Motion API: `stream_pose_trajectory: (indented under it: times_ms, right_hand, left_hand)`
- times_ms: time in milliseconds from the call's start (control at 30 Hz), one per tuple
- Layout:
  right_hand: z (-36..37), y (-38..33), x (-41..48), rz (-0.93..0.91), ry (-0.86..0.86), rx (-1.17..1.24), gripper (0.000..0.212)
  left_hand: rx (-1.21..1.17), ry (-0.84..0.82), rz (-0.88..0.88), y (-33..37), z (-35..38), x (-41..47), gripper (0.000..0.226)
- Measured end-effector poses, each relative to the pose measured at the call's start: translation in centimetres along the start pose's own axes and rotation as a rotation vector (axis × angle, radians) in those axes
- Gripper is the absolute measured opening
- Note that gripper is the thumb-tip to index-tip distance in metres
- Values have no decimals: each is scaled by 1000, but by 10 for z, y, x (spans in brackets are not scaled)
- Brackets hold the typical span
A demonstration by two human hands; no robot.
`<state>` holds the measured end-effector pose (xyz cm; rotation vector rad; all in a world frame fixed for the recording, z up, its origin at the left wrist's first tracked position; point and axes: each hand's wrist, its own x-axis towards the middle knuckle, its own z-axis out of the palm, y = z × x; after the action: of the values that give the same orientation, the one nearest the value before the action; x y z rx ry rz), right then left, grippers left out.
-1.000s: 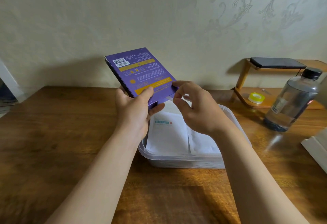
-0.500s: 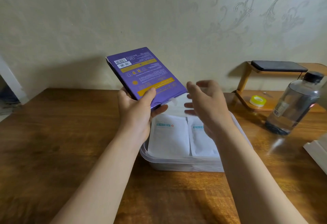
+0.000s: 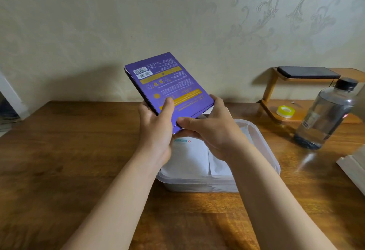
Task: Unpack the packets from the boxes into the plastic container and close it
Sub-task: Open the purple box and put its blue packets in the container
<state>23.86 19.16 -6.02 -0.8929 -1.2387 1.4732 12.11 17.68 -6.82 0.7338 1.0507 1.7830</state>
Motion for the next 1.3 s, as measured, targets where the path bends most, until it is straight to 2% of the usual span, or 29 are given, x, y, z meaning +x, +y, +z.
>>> stream_pose_trajectory:
  times_ms: [133, 233, 333, 433, 500, 567, 667, 800, 900, 1033, 1167, 1300]
  right_hand:
    - [-4, -1, -1, -15, 5, -53, 103]
    - [-12, -2, 3, -24, -4, -36, 111]
    - [-22, -6, 4, -65, -18, -105, 100]
    - [-26, -11, 2, -120, 52, -247, 95]
    - [-27, -12, 3, -165, 95, -300, 94]
    - [-27, -10, 3, -218, 124, -340, 87]
    - [-26, -7, 4, -290, 142, -411, 67]
    - [-24, -10, 4, -290, 156, -315, 31]
    - [-25, -9, 7, -281, 204, -317, 17]
    - [-30, -3, 9, -264, 179, -410, 16]
    - [-31, -1, 10, -383, 313, -693, 26]
    - [-35, -4, 12, -464, 420, -649, 34]
  left_hand:
    - [-9, 28, -59, 4, -1, 0, 24]
    - [-46, -13, -164, 10, -2, 0, 24]
    - [-63, -10, -319, 16, -6, 2, 30]
    - [-151, -34, -442, 18, -7, 5, 41]
    - [-205, -41, -461, 19, -10, 5, 44]
    - [-248, -62, -451, 21, -11, 3, 37]
    - [-305, -90, -409, 25, -11, 0, 22]
    - [-387, -73, -432, 32, -13, 1, 24]
    - [-395, -55, -468, 34, -15, 4, 22]
    - [-418, -65, -469, 32, -13, 5, 24]
    - [-423, -159, -466, 32, -11, 1, 33]
    - [-408, -191, -465, 30, -13, 3, 33]
